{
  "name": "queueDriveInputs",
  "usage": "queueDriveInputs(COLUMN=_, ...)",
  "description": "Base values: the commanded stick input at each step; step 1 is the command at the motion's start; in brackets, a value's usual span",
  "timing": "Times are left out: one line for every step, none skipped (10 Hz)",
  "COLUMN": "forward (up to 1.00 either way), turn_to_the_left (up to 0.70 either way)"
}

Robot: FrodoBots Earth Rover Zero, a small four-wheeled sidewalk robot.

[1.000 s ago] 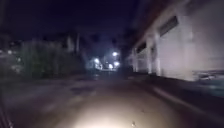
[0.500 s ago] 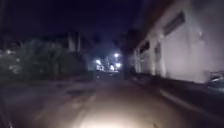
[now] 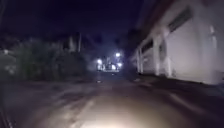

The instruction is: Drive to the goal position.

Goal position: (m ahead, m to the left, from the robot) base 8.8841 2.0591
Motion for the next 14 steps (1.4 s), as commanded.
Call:
queueDriveInputs(forward=0.7, turn_to_the_left=0.0)
queueDriveInputs(forward=0.7, turn_to_the_left=0.0)
queueDriveInputs(forward=0.7, turn_to_the_left=0.0)
queueDriveInputs(forward=0.7, turn_to_the_left=0.0)
queueDriveInputs(forward=0.7, turn_to_the_left=0.0)
queueDriveInputs(forward=0.7, turn_to_the_left=0.0)
queueDriveInputs(forward=0.7, turn_to_the_left=0.0)
queueDriveInputs(forward=0.7, turn_to_the_left=0.0)
queueDriveInputs(forward=0.7, turn_to_the_left=0.0)
queueDriveInputs(forward=0.7, turn_to_the_left=0.0)
queueDriveInputs(forward=0.7, turn_to_the_left=0.0)
queueDriveInputs(forward=0.7, turn_to_the_left=0.0)
queueDriveInputs(forward=0.7, turn_to_the_left=0.0)
queueDriveInputs(forward=0.7, turn_to_the_left=0.0)
